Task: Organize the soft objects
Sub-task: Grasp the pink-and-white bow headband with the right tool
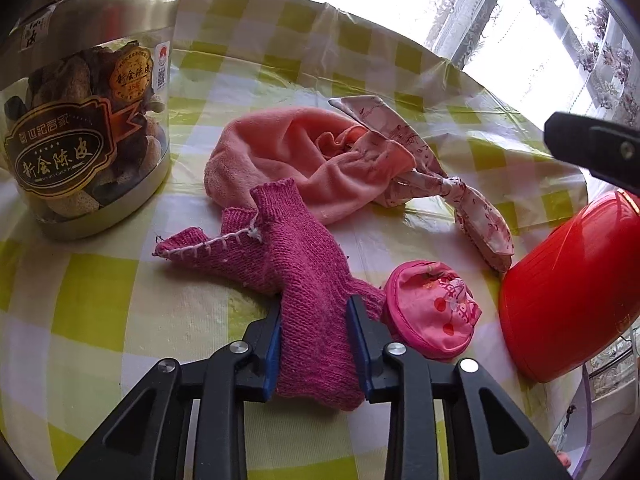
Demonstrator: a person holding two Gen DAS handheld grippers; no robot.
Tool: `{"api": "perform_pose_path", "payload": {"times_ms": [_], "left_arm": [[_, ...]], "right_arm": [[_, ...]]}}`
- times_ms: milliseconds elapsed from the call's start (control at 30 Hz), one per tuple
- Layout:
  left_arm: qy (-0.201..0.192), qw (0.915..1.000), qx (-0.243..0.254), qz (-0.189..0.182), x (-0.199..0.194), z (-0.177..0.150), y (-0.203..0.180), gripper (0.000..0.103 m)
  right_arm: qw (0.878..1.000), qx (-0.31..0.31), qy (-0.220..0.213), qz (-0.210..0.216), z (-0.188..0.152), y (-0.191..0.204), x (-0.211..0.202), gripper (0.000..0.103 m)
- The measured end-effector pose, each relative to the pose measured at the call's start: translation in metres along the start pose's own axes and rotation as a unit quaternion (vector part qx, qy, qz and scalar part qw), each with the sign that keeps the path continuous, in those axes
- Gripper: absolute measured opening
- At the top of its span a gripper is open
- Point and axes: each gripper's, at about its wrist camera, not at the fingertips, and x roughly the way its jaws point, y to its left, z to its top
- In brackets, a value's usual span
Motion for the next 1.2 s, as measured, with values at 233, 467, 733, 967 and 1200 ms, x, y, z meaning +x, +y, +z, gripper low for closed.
{"api": "perform_pose_path", "payload": {"times_ms": [233,467,733,967,1200], "left_arm": [[0.0,0.998,-0.049,-0.039,-0.002,-0.001,0.02,0.018],[-0.003,0.9948,-0.077,-0.067,-0.004,-0.002,0.03,0.016],[-0.011,0.991,-0.105,-0.082,-0.01,-0.003,0.046,0.016],[-0.013,0.9907,-0.104,-0.086,-0.009,-0.003,0.045,0.016],[-0.02,0.9906,-0.102,-0.088,-0.01,-0.005,0.046,0.016]], "right_arm": [[0.991,-0.091,0.081,-0.056,0.002,0.021,0.056,0.085],[0.976,-0.134,0.131,-0.106,0.009,0.025,0.105,0.085],[0.973,-0.128,0.151,-0.119,0.014,0.014,0.142,0.073],[0.983,-0.083,0.147,-0.075,0.012,0.015,0.144,0.026],[0.996,-0.029,0.083,-0.024,0.005,0.008,0.108,0.018]]}}
